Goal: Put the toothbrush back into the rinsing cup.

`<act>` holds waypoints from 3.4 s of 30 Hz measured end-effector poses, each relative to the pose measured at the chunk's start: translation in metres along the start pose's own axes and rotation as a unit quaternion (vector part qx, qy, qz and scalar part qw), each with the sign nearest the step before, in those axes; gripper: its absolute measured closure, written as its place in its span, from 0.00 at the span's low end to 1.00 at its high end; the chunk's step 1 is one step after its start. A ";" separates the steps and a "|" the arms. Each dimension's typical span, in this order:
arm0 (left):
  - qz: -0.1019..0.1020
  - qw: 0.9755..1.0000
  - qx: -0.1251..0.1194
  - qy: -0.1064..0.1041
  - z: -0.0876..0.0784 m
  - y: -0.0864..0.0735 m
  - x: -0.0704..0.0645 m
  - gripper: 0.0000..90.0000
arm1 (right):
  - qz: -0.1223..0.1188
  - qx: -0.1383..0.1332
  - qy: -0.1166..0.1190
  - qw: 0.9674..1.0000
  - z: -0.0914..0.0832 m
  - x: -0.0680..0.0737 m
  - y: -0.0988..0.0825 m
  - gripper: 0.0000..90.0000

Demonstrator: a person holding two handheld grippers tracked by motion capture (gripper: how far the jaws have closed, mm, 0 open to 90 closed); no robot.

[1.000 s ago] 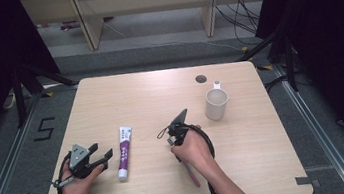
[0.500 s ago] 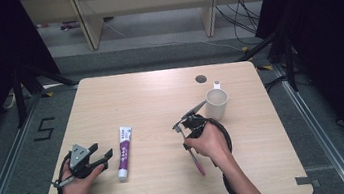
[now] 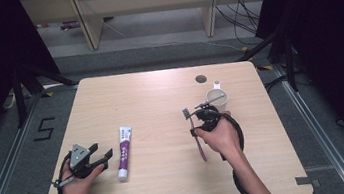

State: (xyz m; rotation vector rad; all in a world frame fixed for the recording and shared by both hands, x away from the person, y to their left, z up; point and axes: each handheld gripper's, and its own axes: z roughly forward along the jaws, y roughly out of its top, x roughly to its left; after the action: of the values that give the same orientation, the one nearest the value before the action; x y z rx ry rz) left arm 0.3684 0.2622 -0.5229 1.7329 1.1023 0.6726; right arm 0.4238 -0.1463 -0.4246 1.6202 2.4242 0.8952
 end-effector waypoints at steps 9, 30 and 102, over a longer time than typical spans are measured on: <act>-0.001 1.000 0.001 0.001 0.000 0.000 0.000 0.39 | -0.007 -0.034 0.002 0.999 -0.009 -0.012 -0.003 0.90; -0.002 1.000 -0.001 0.001 0.000 0.000 0.000 0.39 | 0.004 -0.123 0.014 0.992 -0.021 -0.023 -0.012 0.90; 0.001 1.000 0.000 0.002 -0.001 0.000 0.000 0.39 | -0.006 -0.349 -0.055 0.935 -0.059 -0.048 -0.014 0.90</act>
State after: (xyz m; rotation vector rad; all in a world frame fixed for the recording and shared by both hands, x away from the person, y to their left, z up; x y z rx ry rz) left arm 0.3679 0.2625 -0.5226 1.7320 1.1042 0.6779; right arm 0.4102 -0.2165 -0.3945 1.3234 1.7245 1.4052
